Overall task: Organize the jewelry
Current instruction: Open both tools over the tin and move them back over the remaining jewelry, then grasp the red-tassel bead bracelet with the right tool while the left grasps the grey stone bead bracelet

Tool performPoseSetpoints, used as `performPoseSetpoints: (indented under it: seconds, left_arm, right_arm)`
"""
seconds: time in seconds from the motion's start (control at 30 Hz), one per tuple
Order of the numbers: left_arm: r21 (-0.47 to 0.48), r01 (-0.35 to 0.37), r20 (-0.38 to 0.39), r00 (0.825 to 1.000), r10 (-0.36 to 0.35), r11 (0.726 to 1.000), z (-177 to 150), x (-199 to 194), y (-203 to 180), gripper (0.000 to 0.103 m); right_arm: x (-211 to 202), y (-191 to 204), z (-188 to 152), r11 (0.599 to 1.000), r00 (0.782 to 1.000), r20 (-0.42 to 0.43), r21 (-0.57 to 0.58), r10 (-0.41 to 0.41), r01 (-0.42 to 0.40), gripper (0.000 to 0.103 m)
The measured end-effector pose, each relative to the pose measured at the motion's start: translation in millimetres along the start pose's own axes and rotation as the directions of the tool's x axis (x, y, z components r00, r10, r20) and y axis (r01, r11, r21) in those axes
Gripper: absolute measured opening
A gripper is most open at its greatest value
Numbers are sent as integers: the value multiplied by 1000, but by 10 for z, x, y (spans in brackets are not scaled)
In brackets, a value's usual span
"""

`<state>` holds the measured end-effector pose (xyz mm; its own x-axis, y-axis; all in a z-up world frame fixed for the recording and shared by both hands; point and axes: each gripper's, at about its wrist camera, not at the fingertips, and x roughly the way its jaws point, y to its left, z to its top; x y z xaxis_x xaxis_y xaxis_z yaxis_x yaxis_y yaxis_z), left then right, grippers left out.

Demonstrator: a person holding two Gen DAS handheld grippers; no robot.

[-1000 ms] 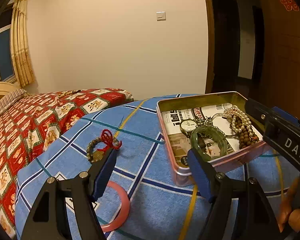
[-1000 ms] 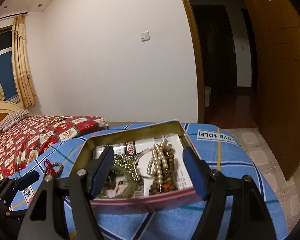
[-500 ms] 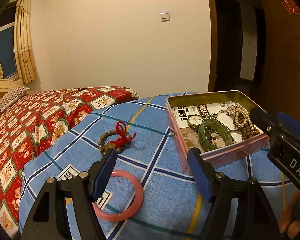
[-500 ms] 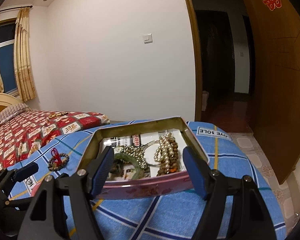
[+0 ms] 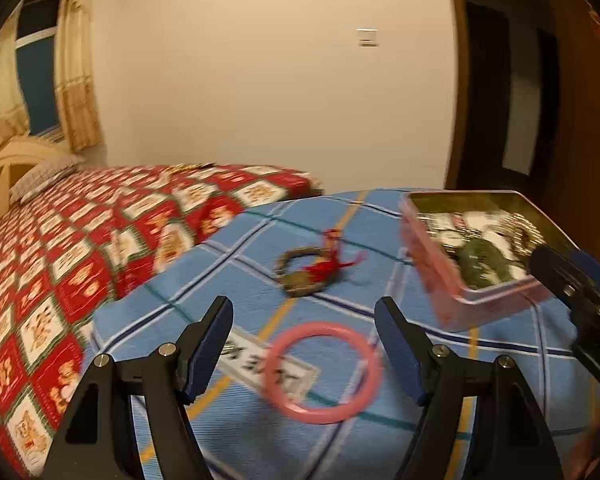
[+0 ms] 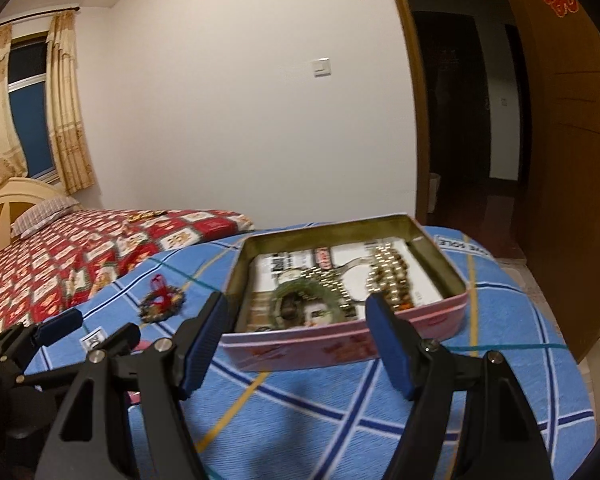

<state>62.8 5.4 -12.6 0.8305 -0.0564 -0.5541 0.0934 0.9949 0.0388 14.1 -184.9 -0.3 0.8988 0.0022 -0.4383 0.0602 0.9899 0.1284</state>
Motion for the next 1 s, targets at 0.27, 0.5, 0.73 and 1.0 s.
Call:
performPoseSetpoints:
  seconds: [0.27, 0.5, 0.73, 1.0]
  left_arm:
    - [-93, -89, -5, 996, 89, 992, 49, 87, 452, 73]
    - [-180, -205, 11, 978, 210, 962, 165, 206, 825, 73]
    - [-267, -229, -37, 973, 228, 936, 139, 351, 1008, 73]
    - [-275, -212, -55, 977, 205, 938, 129, 391, 1025, 73]
  right_arm:
    - [73, 309, -47, 997, 997, -32, -27, 74, -74, 75]
    - [289, 706, -41, 983, 983, -93, -82, 157, -165, 66]
    - [768, 1041, 62, 970, 959, -194, -88, 207, -227, 60]
    - [1361, 1208, 25, 969, 907, -370, -58, 201, -239, 34]
